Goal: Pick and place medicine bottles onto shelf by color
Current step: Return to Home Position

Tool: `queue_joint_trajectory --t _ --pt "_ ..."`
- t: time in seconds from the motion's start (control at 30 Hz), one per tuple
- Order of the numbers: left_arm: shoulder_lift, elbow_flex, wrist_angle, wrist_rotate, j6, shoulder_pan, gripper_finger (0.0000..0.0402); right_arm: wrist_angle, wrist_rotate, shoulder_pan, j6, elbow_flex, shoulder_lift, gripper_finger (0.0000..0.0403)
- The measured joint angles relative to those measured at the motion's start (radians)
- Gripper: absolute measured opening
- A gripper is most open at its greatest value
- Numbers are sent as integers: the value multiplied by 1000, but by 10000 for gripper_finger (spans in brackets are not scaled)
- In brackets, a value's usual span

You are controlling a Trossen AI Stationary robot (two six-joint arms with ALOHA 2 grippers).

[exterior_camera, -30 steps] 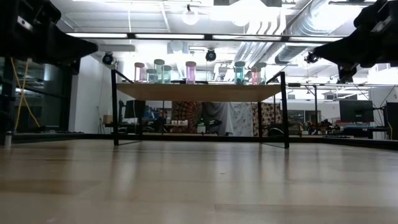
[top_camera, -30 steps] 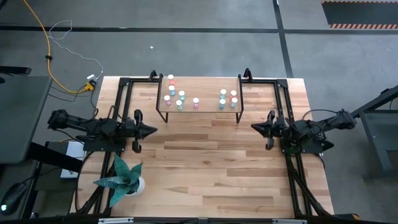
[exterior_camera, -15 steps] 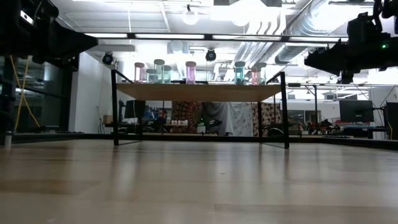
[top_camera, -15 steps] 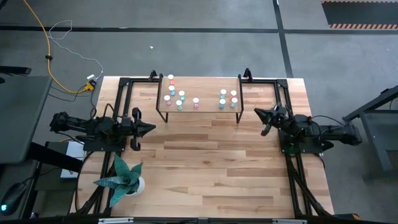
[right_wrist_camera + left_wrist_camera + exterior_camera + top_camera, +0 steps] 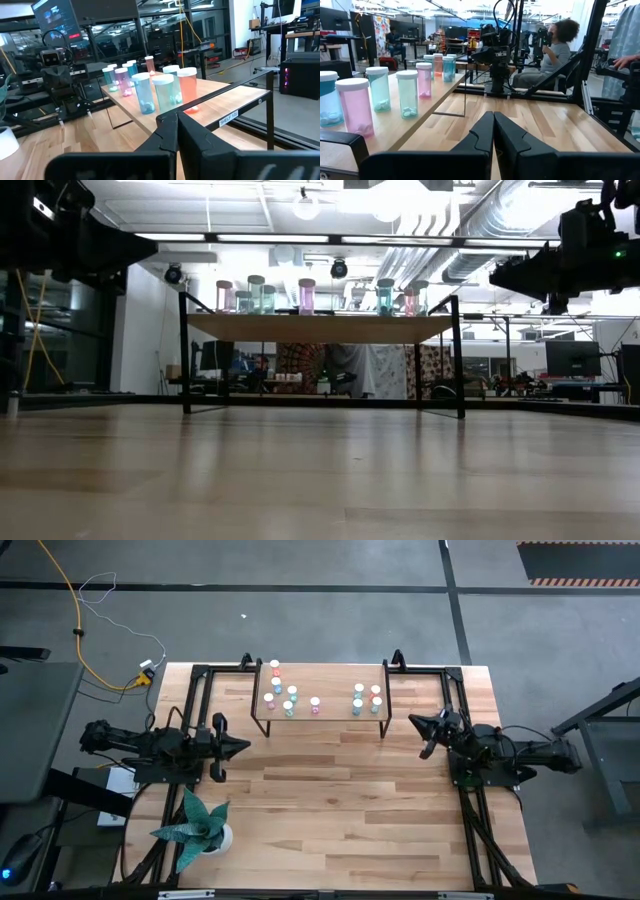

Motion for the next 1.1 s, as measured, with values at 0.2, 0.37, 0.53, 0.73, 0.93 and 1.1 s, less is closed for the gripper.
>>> queue_joint_trajectory --t 0.2,0.37,0.53,0.73,0.93,1.1 --pt "0 0 0 0 0 0 0 0 0 0 0 0 0 0" --pt "0 0 0 0 0 0 1 0 0 0 0 0 0 0" --pt "0 0 0 0 0 0 1 0 -2 2 0 0 0 0" --pt "0 0 0 0 0 0 1 -9 -148 18 -1 0 0 0" --pt "0 0 0 0 0 0 1 -48 -431 -10 -140 0 0 0" --pt "0 0 0 0 0 0 1 -56 -508 -18 -88 0 0 0"
